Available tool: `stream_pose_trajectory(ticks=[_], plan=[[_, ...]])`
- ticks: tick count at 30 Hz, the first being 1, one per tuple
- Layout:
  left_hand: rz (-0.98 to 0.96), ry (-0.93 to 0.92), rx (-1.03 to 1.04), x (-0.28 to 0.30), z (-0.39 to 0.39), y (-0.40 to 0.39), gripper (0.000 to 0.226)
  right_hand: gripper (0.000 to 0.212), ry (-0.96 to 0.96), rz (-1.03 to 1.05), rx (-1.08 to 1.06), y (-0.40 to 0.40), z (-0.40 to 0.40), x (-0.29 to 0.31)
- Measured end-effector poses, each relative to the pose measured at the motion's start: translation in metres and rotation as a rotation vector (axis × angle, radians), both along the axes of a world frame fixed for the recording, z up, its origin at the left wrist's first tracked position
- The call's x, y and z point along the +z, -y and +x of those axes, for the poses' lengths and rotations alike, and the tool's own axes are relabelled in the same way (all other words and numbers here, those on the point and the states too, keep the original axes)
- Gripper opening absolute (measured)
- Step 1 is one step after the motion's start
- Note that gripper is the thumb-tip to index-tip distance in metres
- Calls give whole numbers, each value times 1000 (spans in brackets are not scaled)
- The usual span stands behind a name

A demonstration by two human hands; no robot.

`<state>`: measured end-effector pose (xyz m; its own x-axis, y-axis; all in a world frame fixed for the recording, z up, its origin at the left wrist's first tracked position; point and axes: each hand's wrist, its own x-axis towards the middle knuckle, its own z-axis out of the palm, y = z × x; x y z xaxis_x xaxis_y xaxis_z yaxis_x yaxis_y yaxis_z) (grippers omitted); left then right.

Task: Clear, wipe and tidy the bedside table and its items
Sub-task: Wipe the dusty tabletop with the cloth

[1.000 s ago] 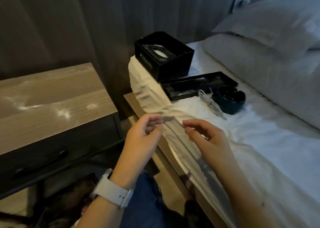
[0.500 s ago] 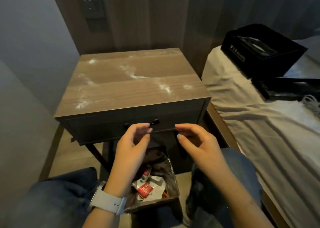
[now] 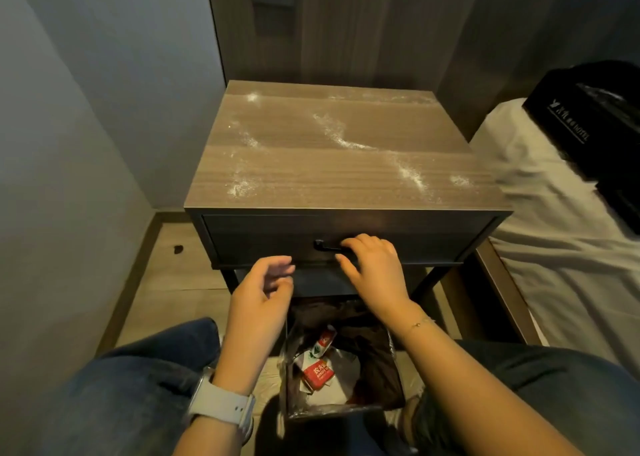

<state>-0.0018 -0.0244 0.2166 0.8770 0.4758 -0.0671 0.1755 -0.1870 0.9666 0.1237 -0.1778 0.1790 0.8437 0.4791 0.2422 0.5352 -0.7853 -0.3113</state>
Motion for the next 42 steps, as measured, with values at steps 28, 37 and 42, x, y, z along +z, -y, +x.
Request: stream_pose_trajectory(ticks=[28,37,42], plan=[[853,-101,-205,19,-50,-8,34,21,-317,410,194,57,-100,86],[821,-68,-320,15,-77,-9,26,65,-480,-504,496,-15,-15,52],[791,-49,-307,13,-78,-9,26,38,-331,-539,526,-25,-12,31]])
